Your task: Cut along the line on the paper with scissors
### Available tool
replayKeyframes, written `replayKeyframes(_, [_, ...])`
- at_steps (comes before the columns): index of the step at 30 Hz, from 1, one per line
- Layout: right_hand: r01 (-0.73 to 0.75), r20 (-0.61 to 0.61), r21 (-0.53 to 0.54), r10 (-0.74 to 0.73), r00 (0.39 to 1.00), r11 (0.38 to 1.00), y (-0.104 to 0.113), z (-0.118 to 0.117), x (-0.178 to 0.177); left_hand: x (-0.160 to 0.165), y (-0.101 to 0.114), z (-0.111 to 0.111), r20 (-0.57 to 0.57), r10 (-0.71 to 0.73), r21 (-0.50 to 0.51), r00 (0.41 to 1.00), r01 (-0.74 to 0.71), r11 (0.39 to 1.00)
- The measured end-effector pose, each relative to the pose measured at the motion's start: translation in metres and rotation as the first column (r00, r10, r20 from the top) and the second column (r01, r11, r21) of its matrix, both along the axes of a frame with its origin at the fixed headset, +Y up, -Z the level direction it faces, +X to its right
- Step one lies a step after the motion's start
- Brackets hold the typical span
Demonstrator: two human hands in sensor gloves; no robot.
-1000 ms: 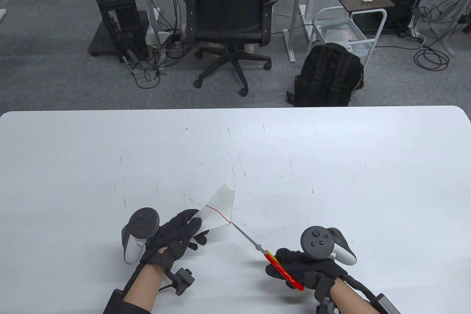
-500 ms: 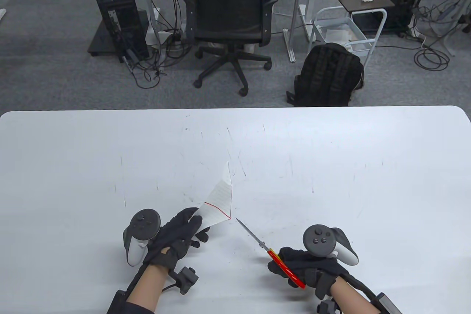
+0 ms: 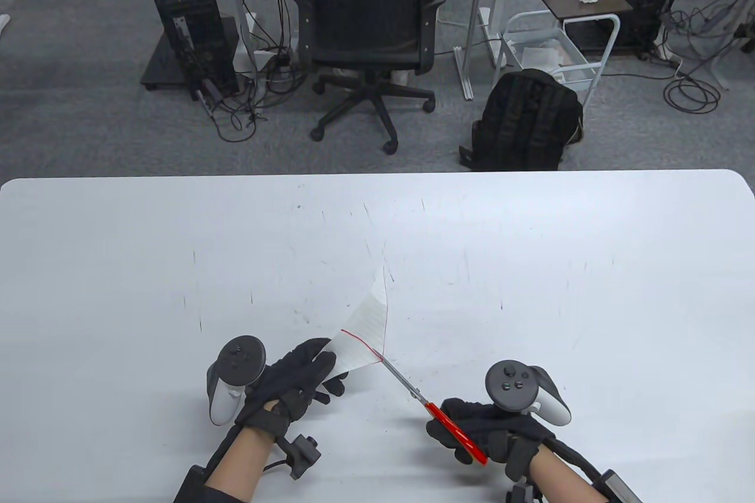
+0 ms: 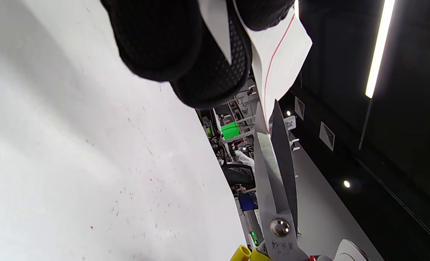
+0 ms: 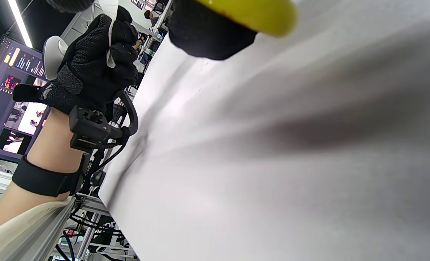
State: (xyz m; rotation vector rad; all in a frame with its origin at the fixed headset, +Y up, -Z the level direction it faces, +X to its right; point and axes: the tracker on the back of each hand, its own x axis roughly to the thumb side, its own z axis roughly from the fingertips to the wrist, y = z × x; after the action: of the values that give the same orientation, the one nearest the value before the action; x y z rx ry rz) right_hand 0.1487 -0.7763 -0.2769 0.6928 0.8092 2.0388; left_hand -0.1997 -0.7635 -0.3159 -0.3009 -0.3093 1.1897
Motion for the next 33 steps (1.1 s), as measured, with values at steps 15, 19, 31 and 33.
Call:
replayKeyframes(15, [-0.006, 0.012, 0.012, 0.006, 1.000, 1.000, 0.0007, 0.0001, 0.0015, 0.0025, 0.0004, 0.0012, -0.001, -0.017, 0.008, 1.000, 0.017, 1.000])
replayKeyframes(19, [-0.010, 0.029, 0.036, 0.009, 1.000, 0.999, 0.0008, -0.0006, 0.0016, 0.0026, 0.0006, 0.0015, 0.000, -0.019, 0.007, 1.000, 0.019, 1.000])
replayKeyframes(31, [0.027, 0.060, 0.030, -0.029, 0.998, 0.999, -0.0005, 0.0005, -0.0006, 0.0035, 0.0004, 0.0023, 0.003, -0.021, -0.002, 1.000, 0.021, 1.000])
replayKeyframes(33, [0.028, 0.062, 0.030, -0.030, 0.998, 0.999, -0.0005, 0.0006, -0.0009, 0.0034, 0.0002, 0.0023, 0.003, -0.022, -0.002, 1.000, 0.022, 1.000])
